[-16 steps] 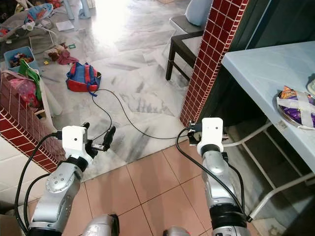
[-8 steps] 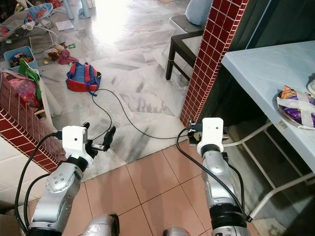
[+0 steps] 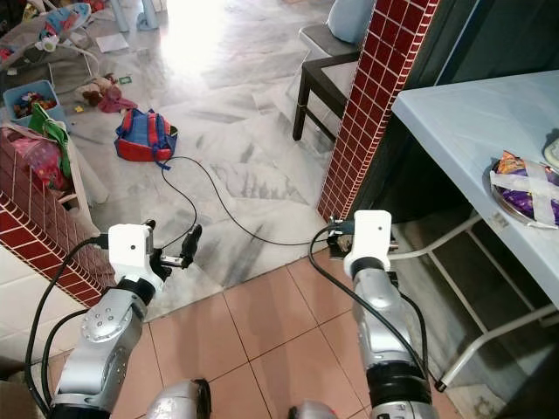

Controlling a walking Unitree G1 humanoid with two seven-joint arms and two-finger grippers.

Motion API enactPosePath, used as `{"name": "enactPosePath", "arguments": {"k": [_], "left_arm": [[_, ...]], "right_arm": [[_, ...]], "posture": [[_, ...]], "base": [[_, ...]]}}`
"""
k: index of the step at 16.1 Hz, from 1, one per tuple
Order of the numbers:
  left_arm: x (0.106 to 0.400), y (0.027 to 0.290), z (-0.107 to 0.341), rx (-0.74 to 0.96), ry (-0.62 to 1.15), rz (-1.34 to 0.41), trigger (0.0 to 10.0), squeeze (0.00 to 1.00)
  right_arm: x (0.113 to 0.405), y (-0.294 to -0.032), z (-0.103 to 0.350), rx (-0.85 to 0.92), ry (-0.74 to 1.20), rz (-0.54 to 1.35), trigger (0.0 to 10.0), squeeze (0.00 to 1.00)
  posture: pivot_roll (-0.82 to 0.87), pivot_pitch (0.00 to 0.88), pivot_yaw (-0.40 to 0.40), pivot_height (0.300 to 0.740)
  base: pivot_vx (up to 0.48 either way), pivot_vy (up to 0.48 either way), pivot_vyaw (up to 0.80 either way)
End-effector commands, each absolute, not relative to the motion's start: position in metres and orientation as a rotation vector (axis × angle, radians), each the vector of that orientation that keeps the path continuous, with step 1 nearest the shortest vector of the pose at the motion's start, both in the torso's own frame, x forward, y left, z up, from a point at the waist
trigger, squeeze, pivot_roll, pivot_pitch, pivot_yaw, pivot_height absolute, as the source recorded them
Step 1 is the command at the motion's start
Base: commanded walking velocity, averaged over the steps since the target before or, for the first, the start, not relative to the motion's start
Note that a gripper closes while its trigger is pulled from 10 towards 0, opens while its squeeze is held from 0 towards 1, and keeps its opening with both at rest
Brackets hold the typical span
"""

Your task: Restocking fridge

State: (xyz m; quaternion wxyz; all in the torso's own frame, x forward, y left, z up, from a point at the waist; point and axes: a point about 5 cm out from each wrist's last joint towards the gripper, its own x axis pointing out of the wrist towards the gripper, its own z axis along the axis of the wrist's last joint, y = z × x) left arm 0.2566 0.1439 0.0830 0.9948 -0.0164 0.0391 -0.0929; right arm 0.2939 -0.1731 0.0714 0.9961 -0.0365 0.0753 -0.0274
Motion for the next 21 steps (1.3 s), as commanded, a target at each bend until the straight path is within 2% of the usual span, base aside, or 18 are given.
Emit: {"name": "enactPosePath", "arguments": {"k": [1,9,14,17,21], "left_arm": [[0.257,0.146,0.088,-0.009,0.052,-0.175,10.0,0.0],[0.26,0.145,0.089,0.004,0.045,-0.177,10.0,0.0],[0.265,0.134,0.096,0.017,0.017,-0.185,10.0,0.0],[0.263,0.134,0.094,-0.003,0.033,-0.218,10.0,0.0],[0.262,0.149,0.094,-0.004,0.018,-0.177,10.0,0.0]], "right_arm": [[0.297,-0.169,0.075,-0.079,0.136,-0.037,10.0,0.0],[0.3,-0.164,0.075,-0.05,0.138,0.003,10.0,0.0],[0.311,-0.157,0.099,-0.031,0.054,0.068,10.0,0.0],[0.303,-0.159,0.093,-0.071,0.062,0.052,10.0,0.0],[0.291,-0.166,0.092,-0.085,0.056,0.027,10.0,0.0]], "posture": [[0.07,0.094,-0.023,0.74],[0.07,0.075,-0.02,0.74],[0.04,0.092,-0.021,0.74],[0.04,0.082,-0.008,0.74],[0.06,0.029,-0.006,0.74]], "base": [[0.0,0.0,0.0],[0.0,0.0,0.0],[0.0,0.0,0.0],[0.0,0.0,0.0],[0.0,0.0,0.0]]}}
